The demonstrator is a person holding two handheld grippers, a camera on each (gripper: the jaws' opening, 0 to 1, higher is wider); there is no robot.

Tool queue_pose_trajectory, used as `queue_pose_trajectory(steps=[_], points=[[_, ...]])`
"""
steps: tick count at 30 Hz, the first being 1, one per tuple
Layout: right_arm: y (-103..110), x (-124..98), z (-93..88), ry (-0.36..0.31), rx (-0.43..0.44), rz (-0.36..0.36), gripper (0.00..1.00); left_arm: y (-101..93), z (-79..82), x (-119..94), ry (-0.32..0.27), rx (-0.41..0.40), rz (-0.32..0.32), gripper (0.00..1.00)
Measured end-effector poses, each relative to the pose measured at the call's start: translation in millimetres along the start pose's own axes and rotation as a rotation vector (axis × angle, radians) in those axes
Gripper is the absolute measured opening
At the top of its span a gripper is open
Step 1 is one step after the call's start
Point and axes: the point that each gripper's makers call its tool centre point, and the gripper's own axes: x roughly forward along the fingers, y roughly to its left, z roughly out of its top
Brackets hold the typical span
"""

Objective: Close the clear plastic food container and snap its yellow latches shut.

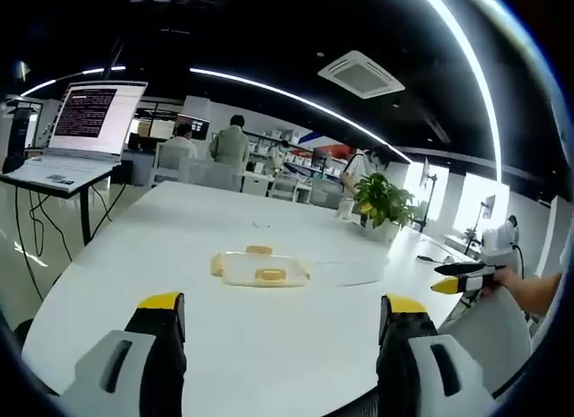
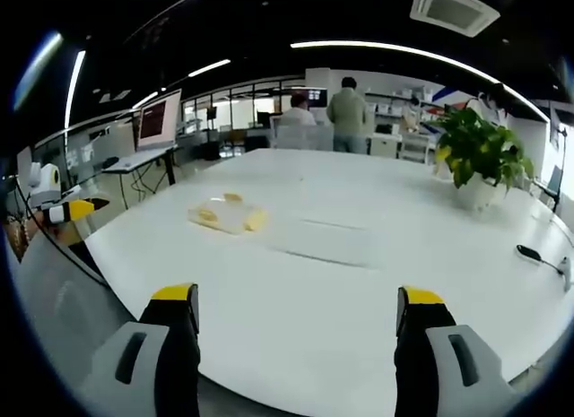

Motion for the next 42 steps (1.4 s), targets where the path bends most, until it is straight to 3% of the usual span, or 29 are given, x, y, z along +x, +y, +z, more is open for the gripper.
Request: queue_pose_trajectory(steps=[8, 31, 42], points=[[5, 2, -2.9, 0.017, 0.0, 0.024, 0.87, 7.0, -6.9, -1, 0.03, -0.001, 0.023, 0.86], [14, 2, 0.3, -0.002, -0.017, 0.084, 0.88, 10.1, -5.7, -2, 0.016, 0.007, 0.039, 0.87], [9, 2, 4.0, -0.011, -0.008, 0.072, 0.89, 8.3, -0.7, 0, 0.002, 0.002, 0.039, 0.87]])
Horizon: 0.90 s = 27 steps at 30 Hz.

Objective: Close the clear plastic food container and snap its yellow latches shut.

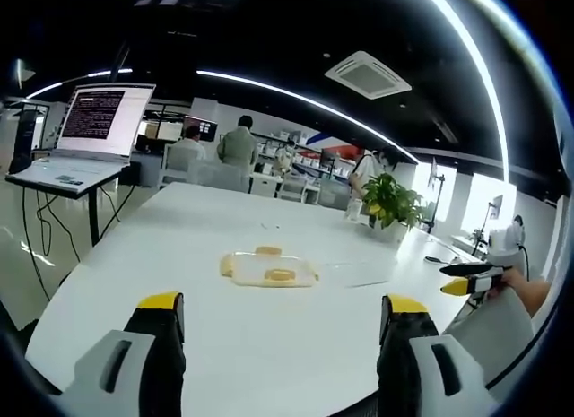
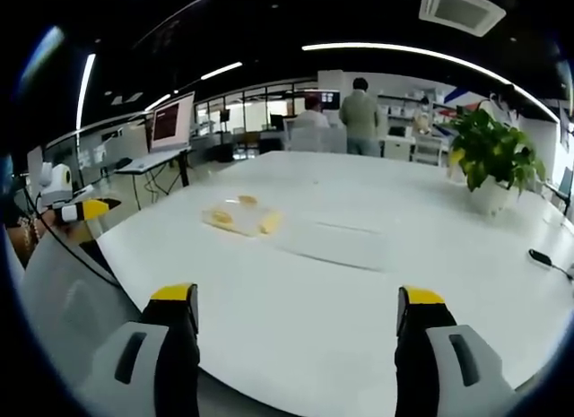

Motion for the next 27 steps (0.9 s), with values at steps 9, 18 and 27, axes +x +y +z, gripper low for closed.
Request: queue_pose_trajectory(steps=[9, 18, 27], points=[[-0.2, 0.5, 1.2, -0.004, 0.003, 0.003, 0.87, -1.2, 1.5, 1.8, 0.0, -0.001, -0.001, 0.87], [-3.3, 1.9, 2.2, -0.002, 0.012, -0.009, 0.86, -0.2, 2.1, 3.3, 0.0, 0.0, 0.005, 0.86], [-5.7, 0.9, 2.9, -0.011, 0.024, -0.024, 0.88, -0.1, 1.4, 4.1, 0.003, 0.0, 0.002, 0.87]])
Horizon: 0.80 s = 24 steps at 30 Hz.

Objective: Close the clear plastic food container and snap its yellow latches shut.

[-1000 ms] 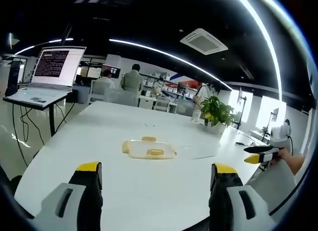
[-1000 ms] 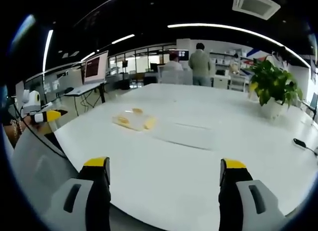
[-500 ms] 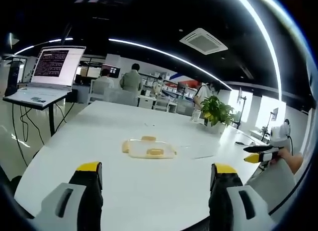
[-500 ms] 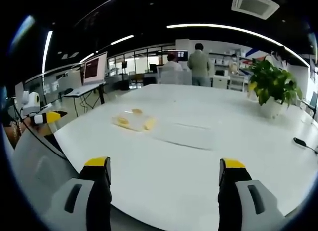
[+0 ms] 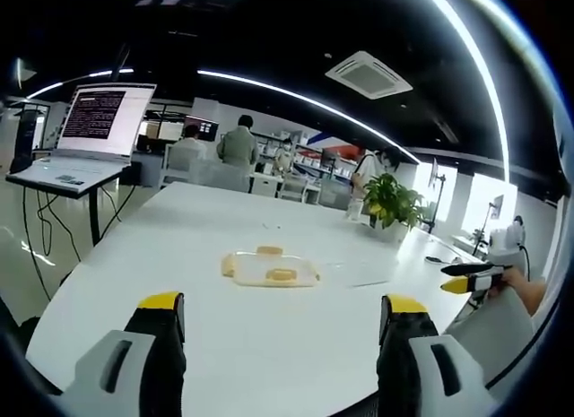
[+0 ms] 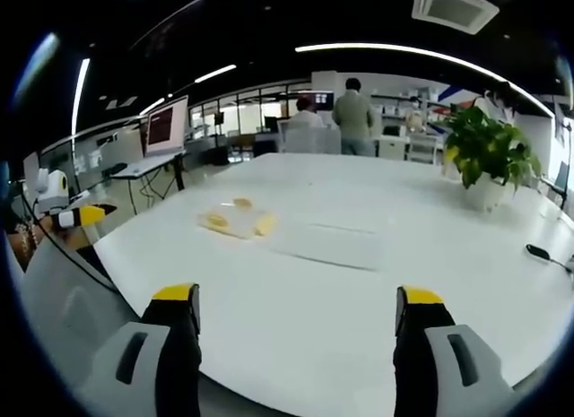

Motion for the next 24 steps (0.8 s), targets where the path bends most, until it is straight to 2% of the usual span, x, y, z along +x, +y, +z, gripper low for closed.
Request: queue_pose_trajectory(steps=[6, 9, 11, 13, 15, 17, 18, 19, 20, 22, 24], points=[[3, 0, -1.5, 0.005, -0.005, 0.013, 0.89, 1.2, -0.6, -1, -0.001, -0.006, 0.005, 0.89], [15, 0, -1.2, 0.008, -0.059, 0.075, 0.9, -1.9, -4.5, 0, 0.024, -0.013, -0.015, 0.97], [21, 1, 0.3, 0.004, -0.109, 0.095, 0.92, -1.7, -7.8, -1, 0.046, 0.0, -0.011, 0.97], [22, 1, 2.5, -0.001, -0.116, 0.107, 0.94, -2.3, -5.2, -2, 0.032, 0.007, -0.017, 0.99], [15, 4, 8.3, 0.017, -0.123, 0.11, 0.96, -3.3, -2.5, -1, 0.041, 0.016, -0.048, 0.99], [3, 8, 24.1, -0.022, -0.124, 0.087, 0.94, -1.0, 3.4, 3, 0.047, 0.032, -0.057, 0.99], [-1, 12, 37.6, -0.058, -0.129, 0.094, 0.93, -2.4, 11.6, 8, 0.037, 0.085, -0.094, 0.99], [-3, 15, 43.1, -0.061, -0.136, 0.098, 0.91, -2.6, 16.1, 12, 0.04, 0.106, -0.112, 0.99], [-5, 21, 50.8, -0.062, -0.165, 0.108, 0.9, -8.2, 21.5, 18, 0.045, 0.133, -0.172, 0.99], [-5, 33, 55.9, -0.044, -0.23, 0.133, 0.9, -15.3, 25.4, 28, 0.072, 0.118, -0.253, 0.99], [-5, 42, 53.3, -0.002, -0.289, 0.139, 0.9, -11.5, 29.0, 38, 0.087, 0.118, -0.255, 0.99]])
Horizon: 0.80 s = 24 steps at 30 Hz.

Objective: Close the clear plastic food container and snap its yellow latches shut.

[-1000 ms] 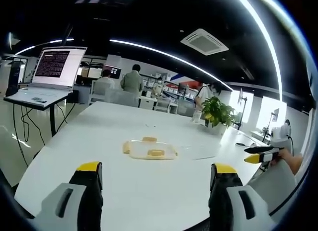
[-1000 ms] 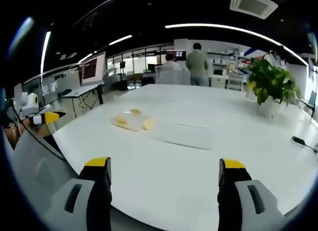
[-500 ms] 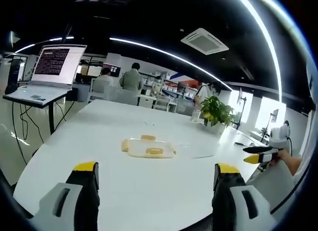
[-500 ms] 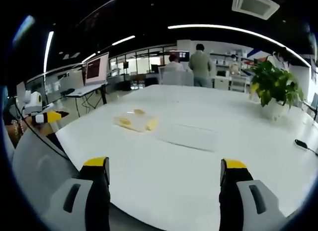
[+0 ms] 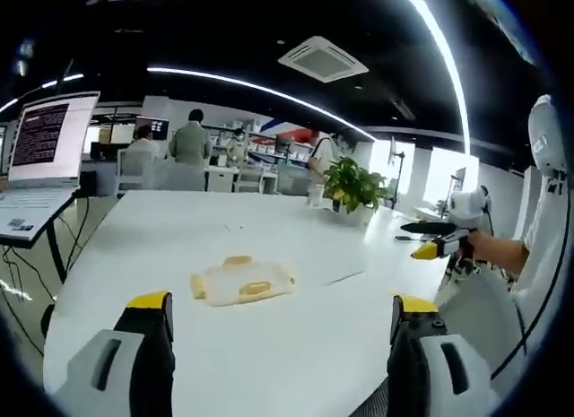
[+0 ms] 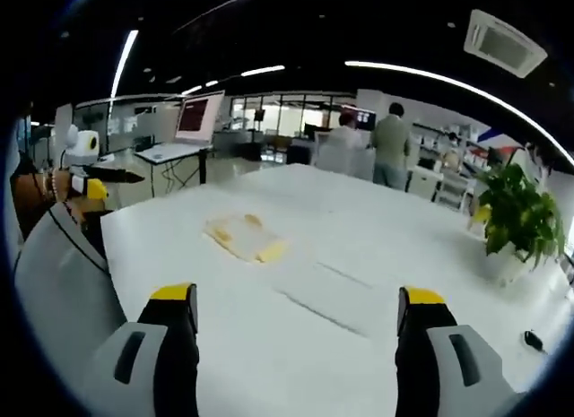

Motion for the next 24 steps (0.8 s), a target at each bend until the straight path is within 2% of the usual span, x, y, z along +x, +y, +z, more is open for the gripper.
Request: queue_pose_trajectory(steps=[2, 4, 8, 10, 12, 15, 20, 22, 24], points=[[0, 12, 4.2, -0.005, -0.032, 0.017, 0.9, 3.3, 4.8, 10, 0.005, 0.035, -0.025, 0.99], [6, 23, 4.4, 0.019, -0.053, 0.066, 0.89, 13.6, 6.3, 20, 0.03, 0.087, -0.015, 0.99], [16, 43, 7.9, 0.049, -0.139, 0.149, 0.89, 31.5, 3.0, 38, 0.115, 0.183, -0.024, 0.99], [18, 51, 12.1, 0.061, -0.172, 0.177, 0.88, 37.8, 5.1, 46, 0.128, 0.183, -0.033, 0.99], [19, 59, 17.7, 0.069, -0.216, 0.208, 0.87, 46.2, 4.2, 54, 0.168, 0.193, -0.041, 0.99], [18, 67, 24.9, 0.079, -0.277, 0.24, 0.87, 55.8, 3.5, 65, 0.225, 0.247, -0.061, 0.99], [15, 89, 36.0, 0.107, -0.39, 0.316, 0.84, 71.9, 1.9, 85, 0.378, 0.408, -0.117, 0.99], [14, 99, 34.8, 0.135, -0.412, 0.336, 0.83, 80.2, 3.6, 93, 0.431, 0.47, -0.124, 0.99], [16, 107, 34.3, 0.151, -0.435, 0.366, 0.83, 81.7, 2.1, 98, 0.477, 0.523, -0.158, 0.99]])
